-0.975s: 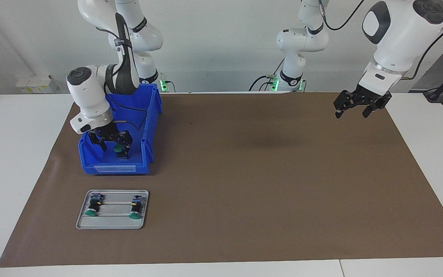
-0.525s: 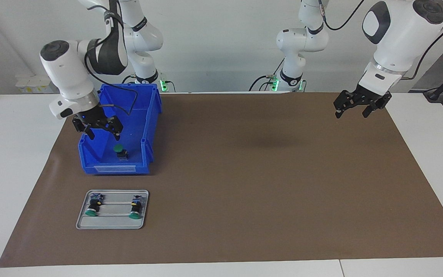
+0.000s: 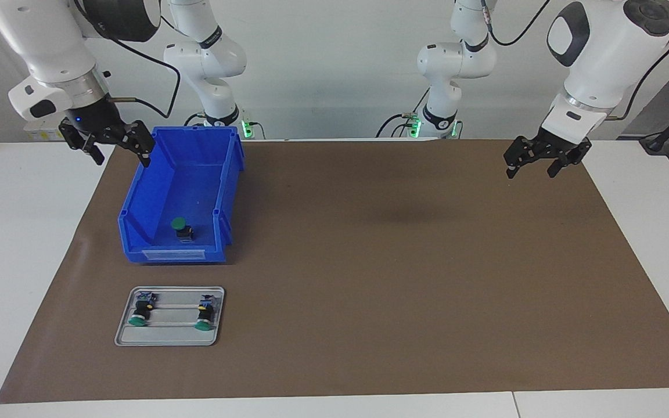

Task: Place and press button with both arms
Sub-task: 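Release the cylinder in the bin and withdraw the right gripper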

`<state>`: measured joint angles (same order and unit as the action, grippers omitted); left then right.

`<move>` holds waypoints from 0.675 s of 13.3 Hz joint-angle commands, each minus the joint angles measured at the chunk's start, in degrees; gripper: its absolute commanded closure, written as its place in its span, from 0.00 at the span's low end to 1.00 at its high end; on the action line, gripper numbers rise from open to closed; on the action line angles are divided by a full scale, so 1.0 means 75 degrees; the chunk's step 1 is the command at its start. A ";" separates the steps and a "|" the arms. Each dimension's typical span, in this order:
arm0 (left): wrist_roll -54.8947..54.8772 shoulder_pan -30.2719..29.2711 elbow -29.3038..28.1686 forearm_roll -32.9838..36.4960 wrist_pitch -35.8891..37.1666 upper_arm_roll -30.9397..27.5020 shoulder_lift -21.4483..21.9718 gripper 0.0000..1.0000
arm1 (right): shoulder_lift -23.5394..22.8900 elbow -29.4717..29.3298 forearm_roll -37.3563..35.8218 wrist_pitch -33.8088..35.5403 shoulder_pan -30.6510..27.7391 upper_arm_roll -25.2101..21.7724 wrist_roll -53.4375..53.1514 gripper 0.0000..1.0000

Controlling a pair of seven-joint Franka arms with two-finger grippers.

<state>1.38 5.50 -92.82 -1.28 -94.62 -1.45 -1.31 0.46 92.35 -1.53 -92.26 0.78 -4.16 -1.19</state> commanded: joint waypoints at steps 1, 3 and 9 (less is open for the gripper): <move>0.0004 -0.0042 -0.0304 -0.0064 -0.0157 0.0005 0.0245 0.00 | -0.0131 -0.0290 -0.0135 0.0219 -0.0104 0.0086 0.0275 0.00; 0.0004 -0.0042 -0.0304 -0.0064 -0.0157 0.0005 0.0245 0.00 | -0.0120 -0.0302 -0.0345 0.0219 -0.0011 0.0109 0.0264 0.00; 0.0004 -0.0042 -0.0304 -0.0064 -0.0157 0.0005 0.0245 0.00 | -0.0049 -0.0290 -0.0194 0.0337 0.0048 0.0168 0.0217 0.00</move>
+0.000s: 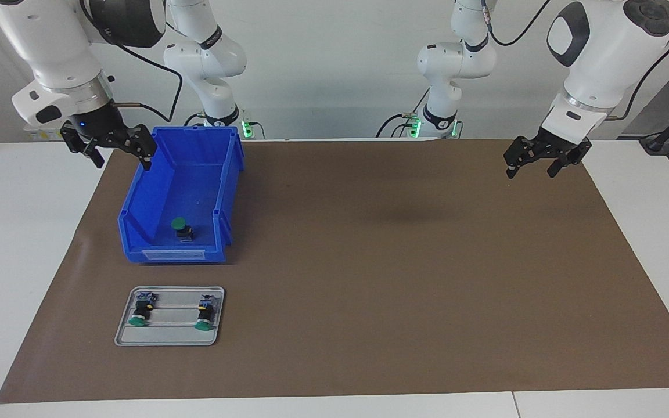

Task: Place and press button with both arms
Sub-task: 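Release the cylinder in the bin and withdraw the right gripper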

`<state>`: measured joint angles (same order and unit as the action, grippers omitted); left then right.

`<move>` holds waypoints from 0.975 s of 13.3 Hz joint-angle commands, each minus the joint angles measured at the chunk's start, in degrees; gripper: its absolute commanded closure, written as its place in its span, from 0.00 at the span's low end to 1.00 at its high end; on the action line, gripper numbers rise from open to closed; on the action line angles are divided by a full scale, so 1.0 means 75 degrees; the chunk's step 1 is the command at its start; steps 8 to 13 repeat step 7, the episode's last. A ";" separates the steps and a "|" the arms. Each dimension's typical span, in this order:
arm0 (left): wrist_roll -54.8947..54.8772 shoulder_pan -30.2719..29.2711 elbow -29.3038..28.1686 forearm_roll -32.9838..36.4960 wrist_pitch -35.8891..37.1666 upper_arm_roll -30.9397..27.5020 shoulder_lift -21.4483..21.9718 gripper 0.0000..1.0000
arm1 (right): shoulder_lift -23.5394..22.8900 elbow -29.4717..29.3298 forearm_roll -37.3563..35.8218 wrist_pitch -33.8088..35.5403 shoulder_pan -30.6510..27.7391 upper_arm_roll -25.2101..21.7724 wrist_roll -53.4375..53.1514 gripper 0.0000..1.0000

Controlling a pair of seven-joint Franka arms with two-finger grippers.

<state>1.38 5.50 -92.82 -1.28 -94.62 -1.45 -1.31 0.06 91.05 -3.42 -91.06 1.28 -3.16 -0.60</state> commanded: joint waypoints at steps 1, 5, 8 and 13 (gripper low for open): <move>0.0004 -0.0042 -0.0304 -0.0064 -0.0157 0.0005 0.0245 0.00 | 0.0004 -0.0117 0.0057 0.0177 -0.0007 0.0035 0.0139 0.00; 0.0004 -0.0042 -0.0304 -0.0064 -0.0157 0.0005 0.0245 0.00 | 0.0050 -0.0082 0.0104 0.0177 -0.0007 0.0035 0.0139 0.00; 0.0004 -0.0042 -0.0304 -0.0064 -0.0157 0.0005 0.0245 0.00 | 0.0062 -0.0047 0.0104 0.0177 -0.0007 0.0035 0.0139 0.00; 0.0004 -0.0042 -0.0304 -0.0064 -0.0157 0.0005 0.0245 0.00 | 0.0062 -0.0047 0.0104 0.0177 -0.0007 0.0035 0.0139 0.00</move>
